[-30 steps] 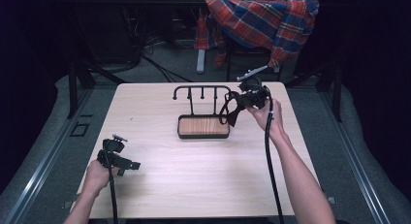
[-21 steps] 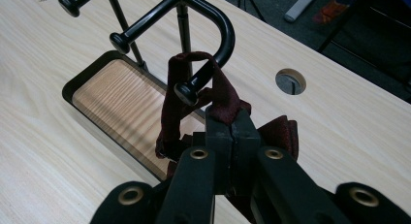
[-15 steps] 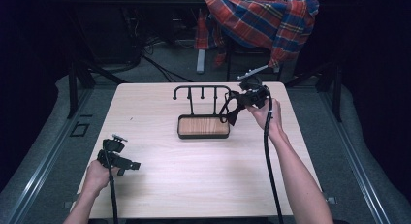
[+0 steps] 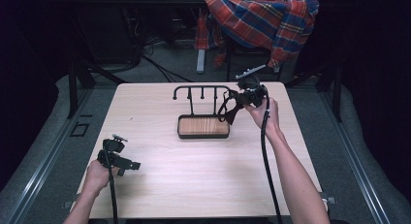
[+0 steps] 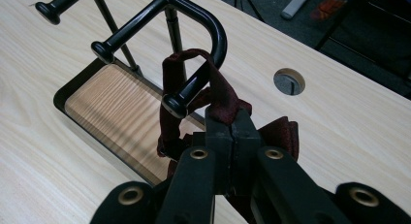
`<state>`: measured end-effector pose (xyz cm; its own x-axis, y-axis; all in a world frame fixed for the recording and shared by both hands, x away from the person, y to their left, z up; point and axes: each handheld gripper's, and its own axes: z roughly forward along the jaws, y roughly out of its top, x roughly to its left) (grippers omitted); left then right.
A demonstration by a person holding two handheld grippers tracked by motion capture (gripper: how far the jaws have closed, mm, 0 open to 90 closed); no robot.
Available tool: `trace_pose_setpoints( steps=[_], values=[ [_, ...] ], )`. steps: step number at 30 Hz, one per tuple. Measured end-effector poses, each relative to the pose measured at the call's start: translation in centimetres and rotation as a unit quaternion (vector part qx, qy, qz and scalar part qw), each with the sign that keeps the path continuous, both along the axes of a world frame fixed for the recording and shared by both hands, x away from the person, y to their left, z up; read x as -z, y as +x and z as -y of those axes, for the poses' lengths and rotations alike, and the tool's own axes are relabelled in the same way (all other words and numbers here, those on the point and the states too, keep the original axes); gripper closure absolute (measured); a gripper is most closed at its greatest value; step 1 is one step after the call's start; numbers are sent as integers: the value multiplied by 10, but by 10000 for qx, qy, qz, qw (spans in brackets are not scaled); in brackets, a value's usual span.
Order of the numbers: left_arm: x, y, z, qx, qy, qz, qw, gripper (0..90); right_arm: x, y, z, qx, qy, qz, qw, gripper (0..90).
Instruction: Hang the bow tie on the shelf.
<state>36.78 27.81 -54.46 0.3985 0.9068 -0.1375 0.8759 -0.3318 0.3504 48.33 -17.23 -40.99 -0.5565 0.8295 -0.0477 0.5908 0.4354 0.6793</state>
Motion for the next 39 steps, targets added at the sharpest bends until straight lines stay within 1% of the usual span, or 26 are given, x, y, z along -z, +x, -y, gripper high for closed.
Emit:
trace_pose_setpoints(
  steps=[2,10,15,28,39],
  values=[
    [0,0,0,9,-1,-15,10000,0,1,1,0,-1,-23,-17,10000,891],
    [0,0,0,27,-10,-21,10000,1,4,4,0,63,13,-44,10000,891],
    [0,0,0,34,-7,-22,10000,1,9,7,0,112,47,-109,9999,891],
    [0,0,0,35,-13,-22,10000,0,19,12,-3,155,146,-232,9995,888],
    [0,0,1,35,-9,-33,10000,0,23,13,-5,129,218,-262,9993,882]
  ],
)
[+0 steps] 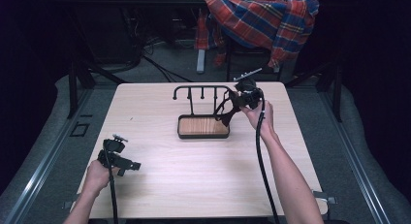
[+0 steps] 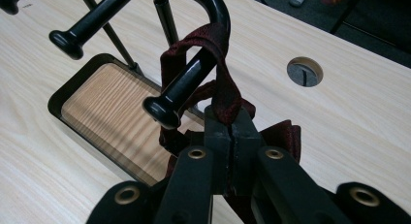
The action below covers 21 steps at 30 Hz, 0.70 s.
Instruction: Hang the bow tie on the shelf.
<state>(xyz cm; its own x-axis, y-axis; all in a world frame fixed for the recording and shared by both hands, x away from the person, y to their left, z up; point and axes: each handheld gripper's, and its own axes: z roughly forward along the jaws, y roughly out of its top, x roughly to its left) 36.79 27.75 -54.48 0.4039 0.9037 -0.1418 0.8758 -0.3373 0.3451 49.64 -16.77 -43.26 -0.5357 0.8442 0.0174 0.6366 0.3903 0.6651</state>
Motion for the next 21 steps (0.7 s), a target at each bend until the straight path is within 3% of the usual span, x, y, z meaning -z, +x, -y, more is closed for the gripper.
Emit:
trace_pose_setpoints(
  steps=[21],
  values=[
    [1,0,0,-8,19,-33,10000,0,-2,-4,0,-79,77,21,9999,788]
  ],
)
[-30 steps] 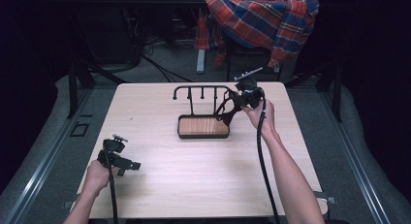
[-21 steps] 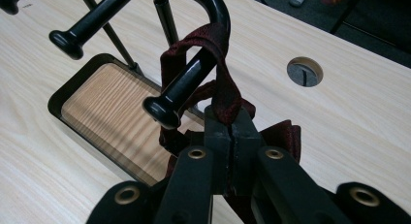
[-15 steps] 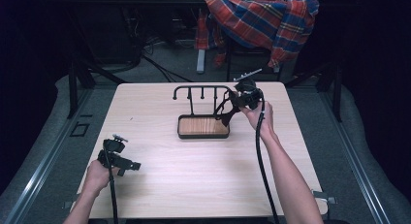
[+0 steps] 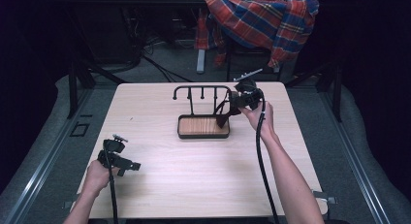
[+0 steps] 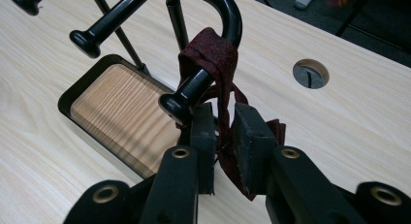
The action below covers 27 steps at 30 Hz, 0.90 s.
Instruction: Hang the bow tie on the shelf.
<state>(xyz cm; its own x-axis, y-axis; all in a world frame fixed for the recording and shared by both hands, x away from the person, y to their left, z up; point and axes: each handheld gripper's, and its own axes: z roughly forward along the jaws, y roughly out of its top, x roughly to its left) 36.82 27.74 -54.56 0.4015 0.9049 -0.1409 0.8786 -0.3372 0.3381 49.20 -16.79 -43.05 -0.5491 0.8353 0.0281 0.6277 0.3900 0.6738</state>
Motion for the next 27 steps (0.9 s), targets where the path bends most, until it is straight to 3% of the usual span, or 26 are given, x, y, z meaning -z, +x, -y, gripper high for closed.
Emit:
trace_pose_setpoints(
  steps=[8,15,21,27],
  values=[
    [0,1,1,16,4,-18,10000,0,-5,-5,3,-63,-15,13,10000,736],
    [0,1,2,19,16,-13,10000,1,-9,-11,3,-163,-102,-50,9998,612],
    [0,0,1,15,14,0,10000,1,-13,-19,8,-237,-138,-164,9995,419],
    [0,0,1,12,11,5,10000,0,-17,-29,11,-315,-184,-159,9992,329]
  ],
)
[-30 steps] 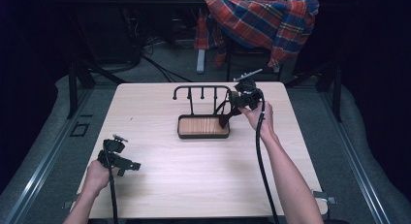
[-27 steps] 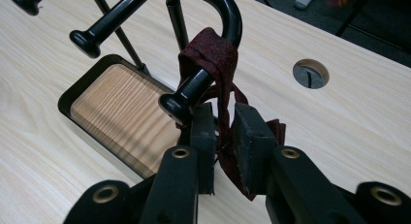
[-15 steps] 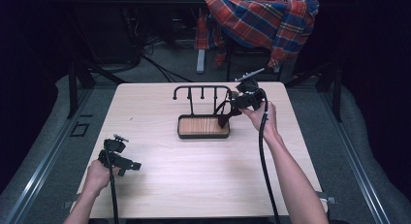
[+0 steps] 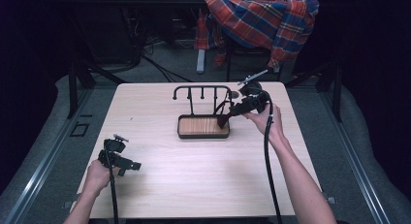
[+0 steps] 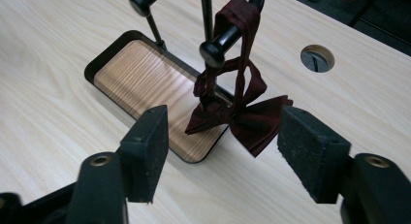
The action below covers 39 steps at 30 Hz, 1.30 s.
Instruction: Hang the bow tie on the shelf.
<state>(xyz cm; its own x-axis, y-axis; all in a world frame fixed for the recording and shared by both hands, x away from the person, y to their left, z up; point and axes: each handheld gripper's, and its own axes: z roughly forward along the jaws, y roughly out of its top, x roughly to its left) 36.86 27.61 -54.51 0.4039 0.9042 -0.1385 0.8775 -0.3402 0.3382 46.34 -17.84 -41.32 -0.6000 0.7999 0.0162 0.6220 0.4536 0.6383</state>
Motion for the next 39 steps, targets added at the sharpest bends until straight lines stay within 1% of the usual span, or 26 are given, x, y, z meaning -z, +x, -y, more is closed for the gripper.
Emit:
trace_pose_setpoints(
  steps=[2,3,4,5,7,8,10,12,13,15,16,18,19,20,22,24,25,26,29,30,31,36,37,39],
  values=[
    [0,0,0,-6,-1,-6,10000,1,-2,-6,1,-71,-31,8,10000,278],
    [0,0,0,2,0,-3,10000,1,-2,-6,1,-71,-31,8,10000,278],
    [0,0,0,4,0,-2,10000,0,-3,-11,2,-102,-8,24,9999,249],
    [0,0,0,5,2,-1,10000,0,-3,-11,2,-102,-8,24,9999,249],
    [0,0,0,2,3,-1,10000,1,-4,-15,3,-138,-15,8,9999,216],
    [0,0,0,2,3,1,10000,1,-5,-20,4,-203,-56,-4,9998,190],
    [0,0,0,11,5,1,10000,1,-5,-22,4,-230,-52,4,9997,183],
    [0,0,0,8,8,-1,10000,1,-5,-29,6,-291,2,28,9996,159],
    [0,0,0,11,9,-2,10000,1,-5,-29,6,-291,2,28,9996,159],
    [-1,0,1,11,9,4,10000,0,-4,-37,8,-362,9,23,9993,150],
    [-1,0,1,9,11,4,10000,0,-4,-37,8,-362,9,23,9993,150],
    [0,0,1,9,15,0,10000,0,-3,-44,9,-402,-34,18,9992,144],
    [-1,0,1,9,18,1,10000,0,-3,-44,9,-402,-34,18,9992,144],
    [-1,0,1,9,21,2,10000,0,-1,-49,10,-430,-54,32,9991,141],
    [-1,0,1,10,20,-3,10000,0,-1,-51,11,-461,-75,47,9989,140],
    [-1,0,1,14,25,-5,10000,0,0,-57,13,-519,-114,44,9986,137],
    [-1,-1,1,14,26,-3,10000,0,0,-57,13,-519,-114,44,9986,137],
    [-1,-1,1,12,26,-1,10000,1,1,-62,15,-523,-137,45,9985,136],
    [-1,-1,1,16,28,-4,10000,1,3,-66,17,-543,-142,16,9984,135],
    [-1,-1,1,16,28,-1,10000,1,3,-68,18,-561,-204,25,9982,134],
    [-1,-1,1,17,29,-3,10000,1,5,-73,21,-583,-219,3,9981,134],
    [0,-1,1,13,33,-4,10000,1,11,-80,26,-612,-286,-41,9977,134],
    [0,-1,2,12,37,-6,10000,1,15,-84,28,-623,-376,-79,9973,134],
    [0,-1,2,11,38,-3,10000,1,17,-85,29,-625,-397,-88,9972,134]
  ],
)
